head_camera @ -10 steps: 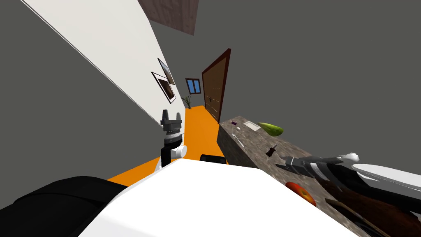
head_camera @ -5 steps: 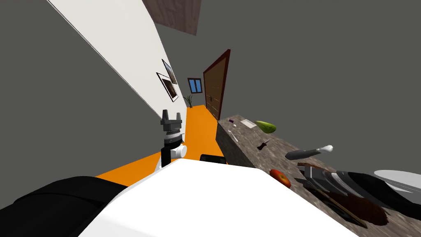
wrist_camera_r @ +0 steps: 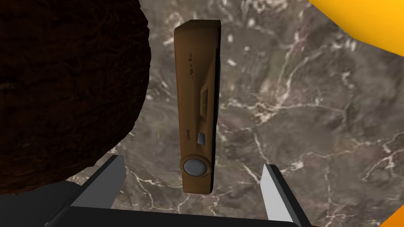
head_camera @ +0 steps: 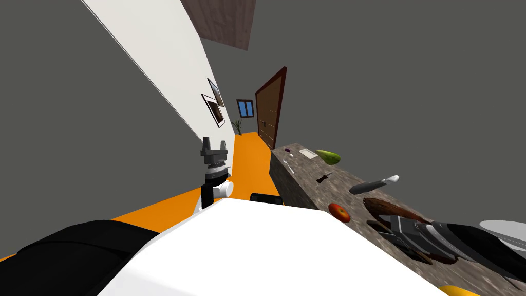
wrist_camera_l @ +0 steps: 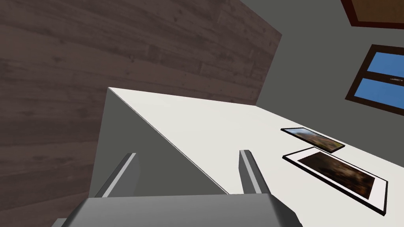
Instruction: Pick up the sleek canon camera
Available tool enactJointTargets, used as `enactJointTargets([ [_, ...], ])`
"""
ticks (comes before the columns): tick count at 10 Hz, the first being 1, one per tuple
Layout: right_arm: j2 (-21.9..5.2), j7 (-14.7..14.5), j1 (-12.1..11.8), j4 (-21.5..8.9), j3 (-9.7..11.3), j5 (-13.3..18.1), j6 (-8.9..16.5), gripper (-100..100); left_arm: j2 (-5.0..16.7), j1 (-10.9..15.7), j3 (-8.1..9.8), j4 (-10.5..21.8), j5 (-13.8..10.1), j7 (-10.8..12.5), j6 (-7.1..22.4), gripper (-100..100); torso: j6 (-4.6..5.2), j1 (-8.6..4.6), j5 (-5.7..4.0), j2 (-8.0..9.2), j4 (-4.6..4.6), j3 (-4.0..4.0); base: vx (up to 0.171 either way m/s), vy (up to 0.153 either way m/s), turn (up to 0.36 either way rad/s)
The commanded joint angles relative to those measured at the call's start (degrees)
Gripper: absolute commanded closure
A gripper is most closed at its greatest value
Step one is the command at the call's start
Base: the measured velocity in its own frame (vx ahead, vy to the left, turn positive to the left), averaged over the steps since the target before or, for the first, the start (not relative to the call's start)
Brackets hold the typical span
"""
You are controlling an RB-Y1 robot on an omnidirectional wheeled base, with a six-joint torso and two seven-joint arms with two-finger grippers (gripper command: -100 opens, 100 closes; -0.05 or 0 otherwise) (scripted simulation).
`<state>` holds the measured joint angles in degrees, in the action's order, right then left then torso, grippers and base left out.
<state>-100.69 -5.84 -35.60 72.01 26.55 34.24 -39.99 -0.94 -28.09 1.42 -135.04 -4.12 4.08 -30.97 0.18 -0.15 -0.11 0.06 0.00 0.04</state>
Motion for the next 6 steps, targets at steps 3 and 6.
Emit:
enactJointTargets([
  [3,2.6,-0.2,1.0,-1.6,0.9,1.8,0.3,-100,0.0,0.0,0.0,0.0,0.0,0.0,0.0,0,-0.04,-0.22,-0.14,-0.22,-0.06,-0.14,0.035,0.007,0.05],
  [6,2.7,-0.2,1.0,-1.6,1.0,1.8,0.4,100,0.0,0.0,0.0,0.0,0.0,0.0,0.0,0,-0.04,-0.35,-0.17,-0.13,-0.04,-0.09,0.0,0.0,0.0],
])
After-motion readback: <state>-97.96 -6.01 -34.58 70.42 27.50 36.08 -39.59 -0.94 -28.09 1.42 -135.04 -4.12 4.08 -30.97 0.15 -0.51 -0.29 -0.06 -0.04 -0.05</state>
